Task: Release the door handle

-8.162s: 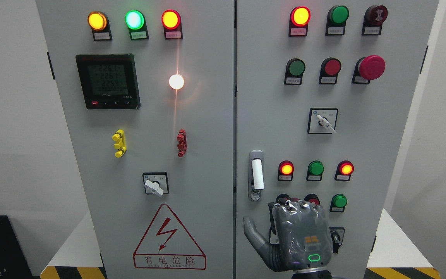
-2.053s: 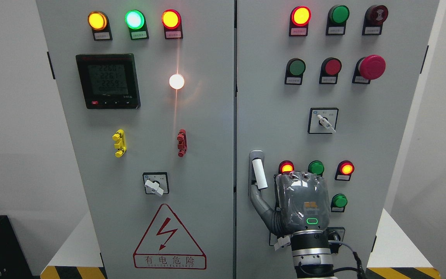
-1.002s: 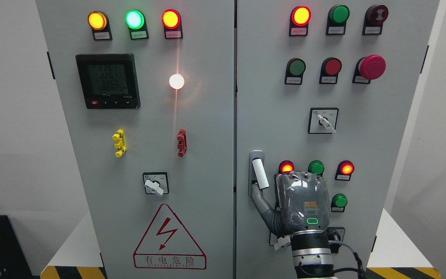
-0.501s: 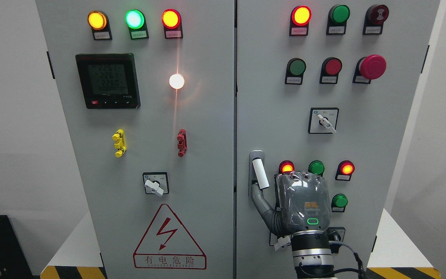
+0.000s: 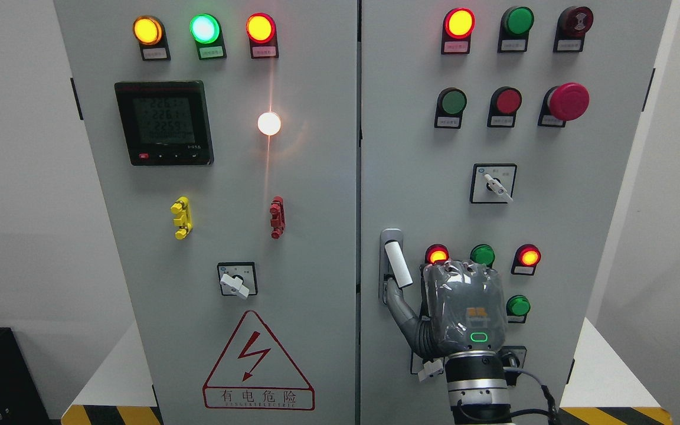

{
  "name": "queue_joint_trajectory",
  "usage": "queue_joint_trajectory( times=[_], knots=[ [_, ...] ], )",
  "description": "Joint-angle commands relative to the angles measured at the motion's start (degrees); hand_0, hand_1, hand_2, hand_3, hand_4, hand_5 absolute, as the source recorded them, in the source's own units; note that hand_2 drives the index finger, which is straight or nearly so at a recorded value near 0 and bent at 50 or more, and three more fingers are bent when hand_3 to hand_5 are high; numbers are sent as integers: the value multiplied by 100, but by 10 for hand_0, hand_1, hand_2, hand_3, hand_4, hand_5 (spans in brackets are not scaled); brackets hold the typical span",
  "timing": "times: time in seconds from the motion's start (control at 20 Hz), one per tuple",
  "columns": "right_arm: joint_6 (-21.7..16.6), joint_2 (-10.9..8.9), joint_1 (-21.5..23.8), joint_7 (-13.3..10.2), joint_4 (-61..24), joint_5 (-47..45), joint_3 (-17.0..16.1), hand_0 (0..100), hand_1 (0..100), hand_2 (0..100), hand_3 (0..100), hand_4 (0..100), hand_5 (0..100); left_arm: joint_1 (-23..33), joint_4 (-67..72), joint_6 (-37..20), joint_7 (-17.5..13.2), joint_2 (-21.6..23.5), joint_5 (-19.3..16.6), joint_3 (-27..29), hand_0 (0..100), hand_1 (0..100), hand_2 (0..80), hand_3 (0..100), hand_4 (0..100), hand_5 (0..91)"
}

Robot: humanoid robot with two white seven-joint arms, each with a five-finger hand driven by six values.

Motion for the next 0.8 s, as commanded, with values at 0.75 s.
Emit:
queue_joint_trajectory(
  times=[0.75],
  knots=[
    [1,2,18,13,-31,9,-17,533,383,978,1000,1000,1000,0,0,-28,1,1,0,0,120,556,0,0,0,0]
  ],
)
